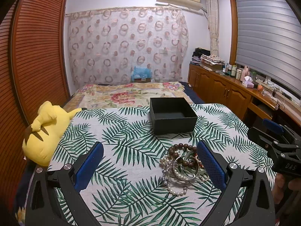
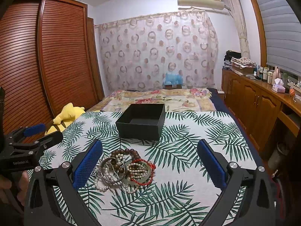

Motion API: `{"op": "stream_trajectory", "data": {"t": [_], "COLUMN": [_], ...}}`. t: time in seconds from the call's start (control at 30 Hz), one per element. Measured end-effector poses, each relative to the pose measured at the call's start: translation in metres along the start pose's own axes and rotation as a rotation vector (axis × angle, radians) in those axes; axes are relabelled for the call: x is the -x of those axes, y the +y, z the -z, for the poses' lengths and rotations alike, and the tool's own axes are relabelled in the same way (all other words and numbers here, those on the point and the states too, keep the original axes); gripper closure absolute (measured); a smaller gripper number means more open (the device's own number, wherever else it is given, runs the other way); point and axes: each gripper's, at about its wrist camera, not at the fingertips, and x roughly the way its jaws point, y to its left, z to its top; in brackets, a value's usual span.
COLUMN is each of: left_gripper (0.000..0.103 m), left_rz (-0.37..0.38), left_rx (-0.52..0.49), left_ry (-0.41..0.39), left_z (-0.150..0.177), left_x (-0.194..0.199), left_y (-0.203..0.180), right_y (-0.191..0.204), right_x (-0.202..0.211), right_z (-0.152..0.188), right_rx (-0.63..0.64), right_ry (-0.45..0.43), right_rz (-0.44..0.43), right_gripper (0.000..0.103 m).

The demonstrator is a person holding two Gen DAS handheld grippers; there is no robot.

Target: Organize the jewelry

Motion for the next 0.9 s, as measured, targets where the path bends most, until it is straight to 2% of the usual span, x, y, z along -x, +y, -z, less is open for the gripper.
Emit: {"op": "stream_trajectory", "data": {"t": [0.9], "left_gripper": [0.007], "left_rz": [-0.002], "left_rx": [0.002], "left_ry": [0.004], "left_z": [0.0011], "left_x": [-0.0026], "left_y": [0.0002], "right_y": [0.0006], "right_x": [-0.0007], "right_z": [-0.0003], "right_rx": [0.001], "right_ry": [0.002], "right_rz": [0.001], "right_gripper": [0.002]}}
